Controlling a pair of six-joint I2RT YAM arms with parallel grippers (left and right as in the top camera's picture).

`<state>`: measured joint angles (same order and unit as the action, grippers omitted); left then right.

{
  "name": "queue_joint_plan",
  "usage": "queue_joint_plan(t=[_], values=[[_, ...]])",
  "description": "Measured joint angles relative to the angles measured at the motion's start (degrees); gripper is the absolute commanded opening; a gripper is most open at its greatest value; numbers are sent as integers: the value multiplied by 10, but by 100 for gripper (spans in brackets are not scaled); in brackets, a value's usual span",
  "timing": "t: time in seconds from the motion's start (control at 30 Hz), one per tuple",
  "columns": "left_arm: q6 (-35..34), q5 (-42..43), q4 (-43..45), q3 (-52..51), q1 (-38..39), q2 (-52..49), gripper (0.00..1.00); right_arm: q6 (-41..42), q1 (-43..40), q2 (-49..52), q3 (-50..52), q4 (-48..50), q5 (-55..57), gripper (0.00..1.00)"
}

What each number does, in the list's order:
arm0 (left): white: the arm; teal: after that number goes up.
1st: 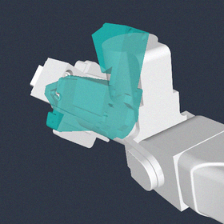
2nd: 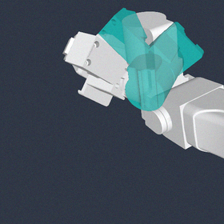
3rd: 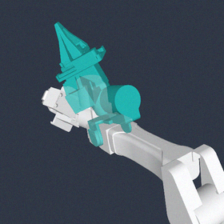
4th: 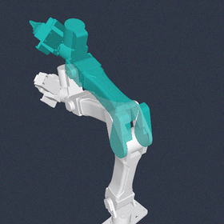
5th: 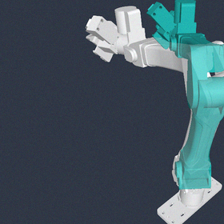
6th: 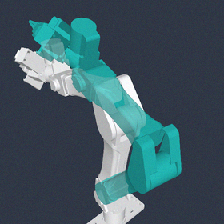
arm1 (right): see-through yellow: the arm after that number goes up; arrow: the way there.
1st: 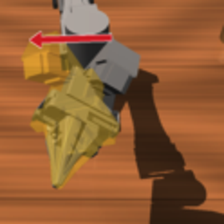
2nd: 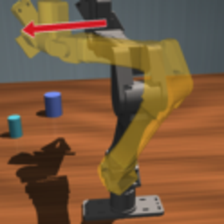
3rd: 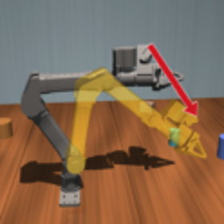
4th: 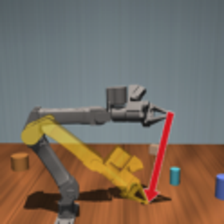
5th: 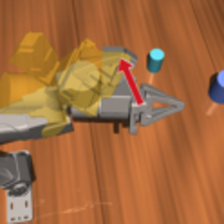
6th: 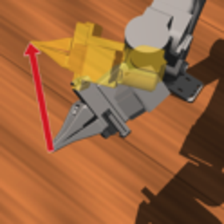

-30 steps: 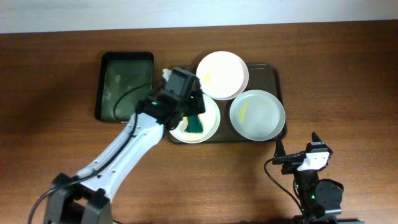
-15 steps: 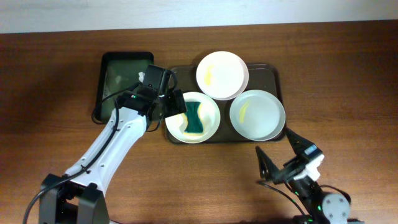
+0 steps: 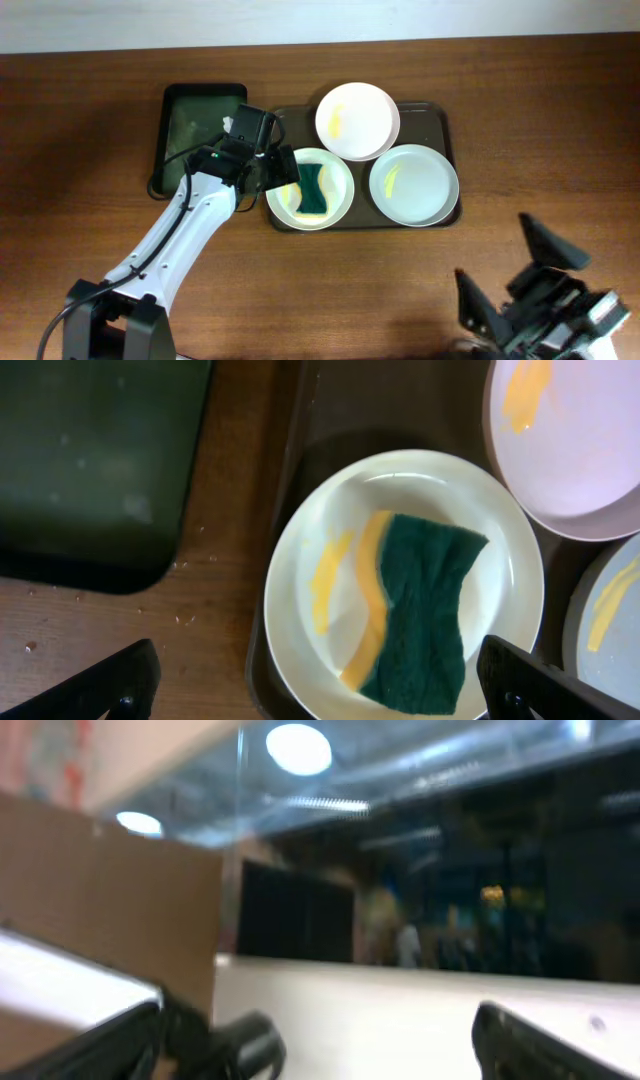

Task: Clean dirty plates on tray and stack at the side
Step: 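Reach right gripper to the front-left plate rim and grasp it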

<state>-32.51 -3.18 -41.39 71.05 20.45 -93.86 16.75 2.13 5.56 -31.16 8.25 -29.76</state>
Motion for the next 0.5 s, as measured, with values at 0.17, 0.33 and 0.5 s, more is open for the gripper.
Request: queue_joint_plan(t=[0.17, 0.33, 0.5], values=[[0, 0, -11, 0, 0, 0, 99, -143, -1, 185, -326, -384, 37, 98], [0, 0, -17, 0, 0, 0, 99, -188, -1, 359, -528, -587, -35, 98], [0, 0, -27, 0, 0, 0, 99, -198, -1, 448, -555, -635, -159, 98]])
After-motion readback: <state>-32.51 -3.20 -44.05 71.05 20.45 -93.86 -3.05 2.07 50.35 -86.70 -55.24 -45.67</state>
